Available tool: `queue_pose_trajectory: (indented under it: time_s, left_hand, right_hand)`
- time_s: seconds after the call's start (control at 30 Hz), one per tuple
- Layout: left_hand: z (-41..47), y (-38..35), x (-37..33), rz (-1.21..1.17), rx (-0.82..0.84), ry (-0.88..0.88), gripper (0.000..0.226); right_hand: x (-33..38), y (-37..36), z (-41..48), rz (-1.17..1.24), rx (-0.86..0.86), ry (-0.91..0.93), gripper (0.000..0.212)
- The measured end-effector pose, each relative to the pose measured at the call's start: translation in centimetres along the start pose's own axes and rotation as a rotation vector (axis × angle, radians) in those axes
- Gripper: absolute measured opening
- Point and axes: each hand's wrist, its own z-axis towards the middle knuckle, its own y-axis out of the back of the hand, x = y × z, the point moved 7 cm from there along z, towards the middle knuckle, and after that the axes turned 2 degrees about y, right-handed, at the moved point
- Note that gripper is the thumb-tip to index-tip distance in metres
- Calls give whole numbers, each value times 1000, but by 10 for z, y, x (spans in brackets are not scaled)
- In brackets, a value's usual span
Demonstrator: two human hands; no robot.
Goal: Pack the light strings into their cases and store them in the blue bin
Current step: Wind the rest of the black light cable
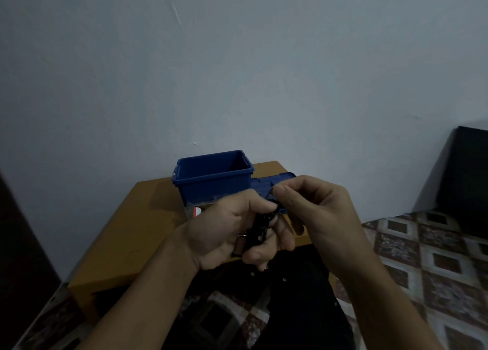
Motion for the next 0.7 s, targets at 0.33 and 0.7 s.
queue_pose_trajectory:
  time_s: [0.33,0.7]
  left_hand:
    - [-2,-2,3,-38,89,-28,59]
    - [-2,-2,-12,-180,137,-146,77]
  right_hand:
    - [-10,-1,0,45,102,-95,22]
    - [-26,-5,3,23,106,-120,22]
